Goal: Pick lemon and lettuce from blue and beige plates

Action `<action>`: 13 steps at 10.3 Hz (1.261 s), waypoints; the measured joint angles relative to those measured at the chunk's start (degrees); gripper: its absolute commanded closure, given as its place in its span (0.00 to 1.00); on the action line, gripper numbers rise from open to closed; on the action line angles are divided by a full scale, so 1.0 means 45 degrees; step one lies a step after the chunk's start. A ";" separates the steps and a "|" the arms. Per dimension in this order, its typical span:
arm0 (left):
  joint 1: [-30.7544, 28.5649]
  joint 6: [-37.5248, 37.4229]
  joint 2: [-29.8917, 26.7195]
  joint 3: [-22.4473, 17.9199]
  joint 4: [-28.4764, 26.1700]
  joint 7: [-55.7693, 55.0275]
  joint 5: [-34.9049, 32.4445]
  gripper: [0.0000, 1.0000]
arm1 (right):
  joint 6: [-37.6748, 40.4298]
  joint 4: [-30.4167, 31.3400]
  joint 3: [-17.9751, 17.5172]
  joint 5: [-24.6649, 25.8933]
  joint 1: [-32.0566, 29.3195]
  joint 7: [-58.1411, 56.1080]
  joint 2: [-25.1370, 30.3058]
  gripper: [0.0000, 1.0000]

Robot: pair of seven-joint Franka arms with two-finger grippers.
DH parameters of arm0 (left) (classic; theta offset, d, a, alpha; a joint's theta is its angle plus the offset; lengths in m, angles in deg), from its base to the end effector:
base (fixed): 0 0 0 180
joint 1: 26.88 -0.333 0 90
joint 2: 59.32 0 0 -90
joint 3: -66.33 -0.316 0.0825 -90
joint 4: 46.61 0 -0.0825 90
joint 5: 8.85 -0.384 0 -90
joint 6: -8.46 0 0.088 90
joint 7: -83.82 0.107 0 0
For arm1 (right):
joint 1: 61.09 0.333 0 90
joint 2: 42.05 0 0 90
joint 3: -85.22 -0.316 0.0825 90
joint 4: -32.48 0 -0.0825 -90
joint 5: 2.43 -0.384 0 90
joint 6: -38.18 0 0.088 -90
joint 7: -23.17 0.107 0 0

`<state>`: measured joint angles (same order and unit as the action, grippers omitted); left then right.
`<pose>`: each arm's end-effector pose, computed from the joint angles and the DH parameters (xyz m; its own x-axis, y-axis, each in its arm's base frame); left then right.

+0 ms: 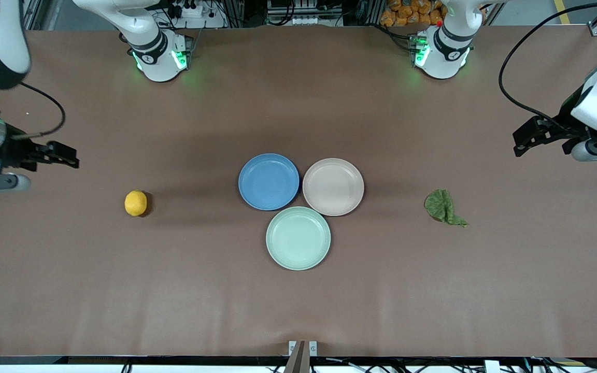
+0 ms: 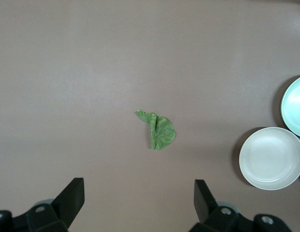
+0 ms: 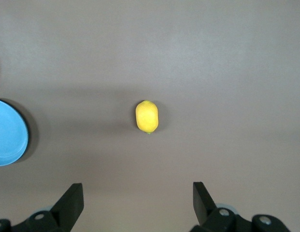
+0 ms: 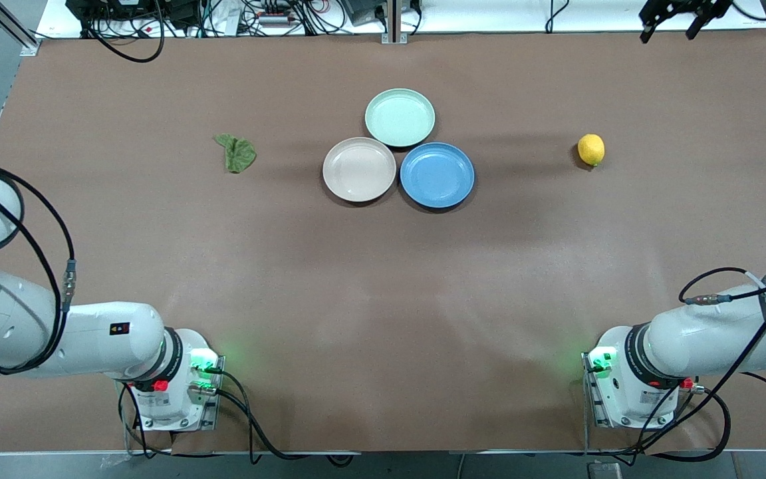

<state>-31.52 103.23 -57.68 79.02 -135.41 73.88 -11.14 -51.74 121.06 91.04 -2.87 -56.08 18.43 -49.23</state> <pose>0.5669 -0.0743 0.6265 0.9963 0.0306 0.0808 0.0323 -0.9993 -0.0200 0.5882 -0.0041 0.5647 0.9925 0.0681 -0.1012 0.0681 -0.9977 -0.0033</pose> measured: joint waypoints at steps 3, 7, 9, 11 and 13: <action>-0.0001 -0.0858 -0.0013 -0.0015 0.0055 0.0004 0.0569 0.00 | 0.0633 -0.0778 -0.0006 -0.0482 -0.0062 0.0002 0.0000 0.00; 0.0006 -0.1080 -0.0147 -0.0258 0.0083 0.0149 0.0575 0.00 | 0.0637 -0.1048 0.0625 -0.0717 -0.0303 0.0001 0.0018 0.00; -0.0005 -0.1091 -0.0155 -0.0634 0.0083 0.0848 0.0575 0.00 | 0.0636 -0.1169 0.0710 -0.0717 -0.0301 0.0070 0.0023 0.00; 0.0024 -0.1098 -0.0156 -0.0667 0.0082 0.0953 0.0564 0.00 | 0.0638 -0.1276 0.0704 -0.0693 -0.0292 0.0162 0.0025 0.00; 0.0057 -0.1100 -0.0158 -0.0646 0.0082 0.0954 0.0550 0.00 | 0.0659 -0.1396 0.0705 -0.0667 -0.0292 0.0163 0.0029 0.00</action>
<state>-31.26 98.28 -58.39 76.11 -135.03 78.18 -8.66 -48.78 114.77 94.21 -5.87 -57.39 19.16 -49.10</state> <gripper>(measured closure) 0.000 0.000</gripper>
